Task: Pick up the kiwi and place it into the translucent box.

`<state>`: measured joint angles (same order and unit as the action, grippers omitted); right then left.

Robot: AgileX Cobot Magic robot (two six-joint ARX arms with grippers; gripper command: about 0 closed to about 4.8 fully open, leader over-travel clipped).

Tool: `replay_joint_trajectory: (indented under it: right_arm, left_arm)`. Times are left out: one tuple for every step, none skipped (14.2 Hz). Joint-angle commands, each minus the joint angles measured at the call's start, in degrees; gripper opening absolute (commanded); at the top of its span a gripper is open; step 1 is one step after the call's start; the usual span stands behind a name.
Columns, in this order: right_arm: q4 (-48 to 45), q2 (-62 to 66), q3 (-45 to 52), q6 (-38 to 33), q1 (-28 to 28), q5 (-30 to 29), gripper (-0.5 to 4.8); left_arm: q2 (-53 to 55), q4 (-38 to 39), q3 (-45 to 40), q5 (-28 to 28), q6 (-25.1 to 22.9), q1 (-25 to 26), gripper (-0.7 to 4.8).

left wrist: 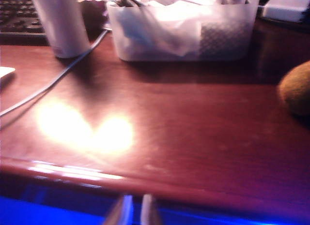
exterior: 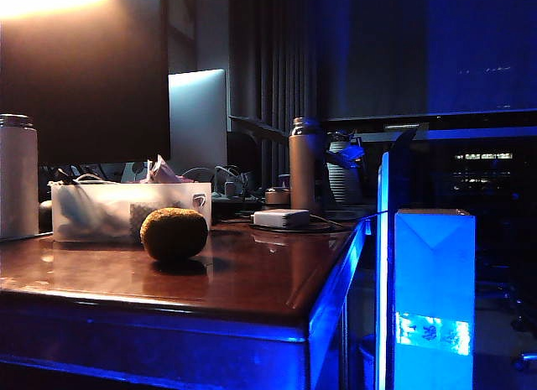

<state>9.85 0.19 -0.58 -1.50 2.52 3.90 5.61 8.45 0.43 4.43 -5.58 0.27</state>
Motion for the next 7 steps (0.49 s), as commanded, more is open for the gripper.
replay_joint_trajectory:
  right_arm:
    - [-0.3, 0.0, 0.2, 0.0, 0.0, 0.0, -0.05]
    - [-0.3, 0.0, 0.2, 0.0, 0.0, 0.0, -0.05]
    - [-0.3, 0.0, 0.2, 0.0, 0.0, 0.0, -0.05]
    - [-0.3, 0.0, 0.2, 0.0, 0.0, 0.0, -0.05]
    - [-0.3, 0.0, 0.2, 0.0, 0.0, 0.0, -0.05]
    - [-0.3, 0.0, 0.2, 0.0, 0.0, 0.0, -0.05]
    - [-0.3, 0.0, 0.2, 0.0, 0.0, -0.4, -0.05]
  left_arm:
    - [0.0, 0.1, -0.1, 2.3, 0.0, 0.0, 0.57]
    - [0.0, 0.1, -0.1, 2.3, 0.0, 0.0, 0.57]
    - [0.0, 0.2, -0.1, 2.3, 0.0, 0.0, 0.57]
    - [0.0, 0.0, -0.1, 2.3, 0.0, 0.0, 0.57]
    - [0.0, -0.1, -0.1, 2.2, 0.0, 0.0, 0.57]
    - [0.0, 0.0, -0.1, 2.2, 0.0, 0.0, 0.57]
    - [0.0, 0.0, -0.1, 2.2, 0.1, 0.0, 0.57]
